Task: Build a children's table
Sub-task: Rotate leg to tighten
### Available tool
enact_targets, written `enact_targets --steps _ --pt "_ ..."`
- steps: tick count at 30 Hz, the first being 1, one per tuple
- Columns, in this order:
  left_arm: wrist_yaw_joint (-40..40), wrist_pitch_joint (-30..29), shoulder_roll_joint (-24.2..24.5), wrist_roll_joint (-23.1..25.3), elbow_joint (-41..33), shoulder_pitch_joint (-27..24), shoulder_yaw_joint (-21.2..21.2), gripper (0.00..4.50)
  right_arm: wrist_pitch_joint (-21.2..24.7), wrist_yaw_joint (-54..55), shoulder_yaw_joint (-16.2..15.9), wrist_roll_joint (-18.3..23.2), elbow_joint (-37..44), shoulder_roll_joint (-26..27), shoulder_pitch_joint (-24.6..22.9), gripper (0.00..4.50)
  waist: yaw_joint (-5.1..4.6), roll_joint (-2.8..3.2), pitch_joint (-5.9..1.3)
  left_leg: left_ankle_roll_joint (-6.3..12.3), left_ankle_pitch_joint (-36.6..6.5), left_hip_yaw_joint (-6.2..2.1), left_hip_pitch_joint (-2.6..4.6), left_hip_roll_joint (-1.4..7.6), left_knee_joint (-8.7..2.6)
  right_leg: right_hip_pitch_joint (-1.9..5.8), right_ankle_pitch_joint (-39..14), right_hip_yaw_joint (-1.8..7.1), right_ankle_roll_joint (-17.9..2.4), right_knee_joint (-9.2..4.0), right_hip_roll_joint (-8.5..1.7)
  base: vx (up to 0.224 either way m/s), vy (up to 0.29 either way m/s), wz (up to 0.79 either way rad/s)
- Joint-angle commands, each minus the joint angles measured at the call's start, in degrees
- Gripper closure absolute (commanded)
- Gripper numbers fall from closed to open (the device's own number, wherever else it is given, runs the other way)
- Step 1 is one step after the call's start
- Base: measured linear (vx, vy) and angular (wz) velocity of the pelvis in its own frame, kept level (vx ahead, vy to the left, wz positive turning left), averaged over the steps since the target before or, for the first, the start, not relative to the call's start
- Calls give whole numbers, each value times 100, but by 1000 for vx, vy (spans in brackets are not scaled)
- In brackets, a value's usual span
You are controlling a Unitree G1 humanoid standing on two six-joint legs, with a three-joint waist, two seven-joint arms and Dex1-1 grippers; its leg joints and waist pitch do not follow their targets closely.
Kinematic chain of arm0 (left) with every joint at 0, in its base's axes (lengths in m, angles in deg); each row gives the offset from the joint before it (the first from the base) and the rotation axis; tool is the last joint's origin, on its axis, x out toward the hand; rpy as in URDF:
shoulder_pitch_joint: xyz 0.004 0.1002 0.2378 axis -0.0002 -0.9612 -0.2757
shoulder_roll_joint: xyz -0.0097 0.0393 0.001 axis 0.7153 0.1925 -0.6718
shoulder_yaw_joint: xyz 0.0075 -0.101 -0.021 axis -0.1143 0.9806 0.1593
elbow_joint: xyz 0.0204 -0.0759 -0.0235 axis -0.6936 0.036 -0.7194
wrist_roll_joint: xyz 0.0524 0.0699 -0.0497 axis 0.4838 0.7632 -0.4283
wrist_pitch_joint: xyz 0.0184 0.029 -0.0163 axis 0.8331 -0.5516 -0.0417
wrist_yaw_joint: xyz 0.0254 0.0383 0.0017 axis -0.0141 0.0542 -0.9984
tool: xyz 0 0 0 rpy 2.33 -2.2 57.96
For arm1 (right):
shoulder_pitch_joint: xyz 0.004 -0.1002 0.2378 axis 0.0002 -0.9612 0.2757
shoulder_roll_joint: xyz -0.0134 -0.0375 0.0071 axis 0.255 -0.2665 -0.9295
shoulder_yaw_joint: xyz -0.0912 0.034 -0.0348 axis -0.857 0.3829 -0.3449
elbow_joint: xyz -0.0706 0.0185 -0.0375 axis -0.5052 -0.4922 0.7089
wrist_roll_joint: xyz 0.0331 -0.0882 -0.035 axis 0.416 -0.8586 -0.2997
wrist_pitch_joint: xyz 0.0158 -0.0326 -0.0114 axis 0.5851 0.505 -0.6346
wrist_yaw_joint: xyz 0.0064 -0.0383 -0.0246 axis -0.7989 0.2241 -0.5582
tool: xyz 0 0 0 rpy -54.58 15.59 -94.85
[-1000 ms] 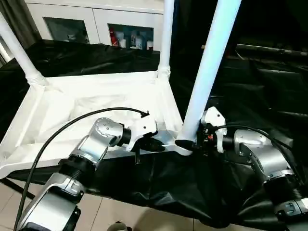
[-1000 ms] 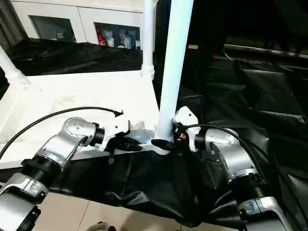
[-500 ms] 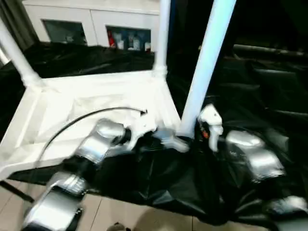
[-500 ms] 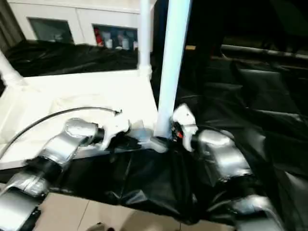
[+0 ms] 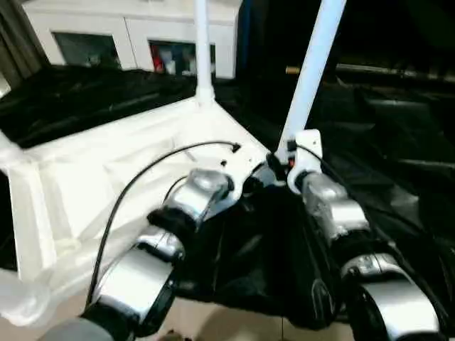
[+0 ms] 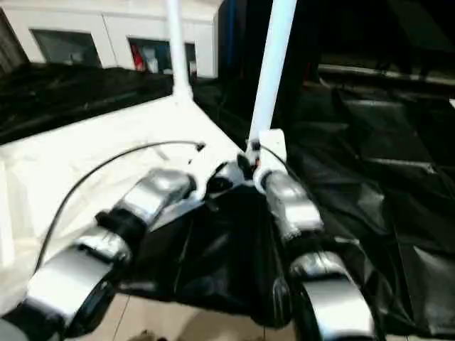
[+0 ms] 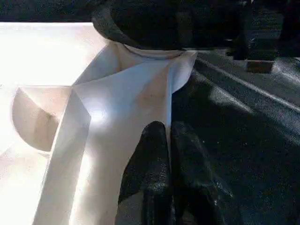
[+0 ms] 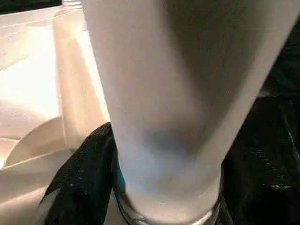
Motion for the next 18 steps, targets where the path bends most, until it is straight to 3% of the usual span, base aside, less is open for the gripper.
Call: enact_targets --steps 1,5,7,8,13,18 --pt "-184 85 87 -16 3 144 146 450 71 -70 127 182 -229 90 -91 111 5 7 -456 215 -780 -18 48 67 -373 372 103 217 -1458 -369 -275 0 0 0" --pt "82 398 278 103 -26 49 47 450 -190 -451 -28 99 -36 -63 -87 77 -2 -32 -468 423 -621 -14 18 55 -354 401 318 205 -1535 -347 -282 0 0 0" --pt "272 552 346 128 -43 4 1 450 -252 -696 -101 41 76 -153 -127 64 -11 -23 -472 495 -531 -8 15 60 -344 396 417 205 -1564 -336 -280 0 0 0" --pt "387 540 403 117 -82 -37 -11 450 -280 -970 -179 13 230 -258 -196 50 -19 -53 -464 536 -558 -1 17 59 -342 389 414 202 -1584 -344 -271 0 0 0" --pt "974 707 692 51 -360 -267 -81 450 -223 -2489 -577 96 1175 -887 -684 24 32 -49 -452 705 -557 -3 22 80 -331 387 462 202 -1565 -342 -276 0 0 0" --pt "2140 1252 1004 -106 -880 -573 -257 450 -133 -3883 -968 280 1956 -1563 -1178 24 53 -44 -433 663 -766 -5 12 108 -346 379 140 212 -1537 -368 -287 0 0 0"
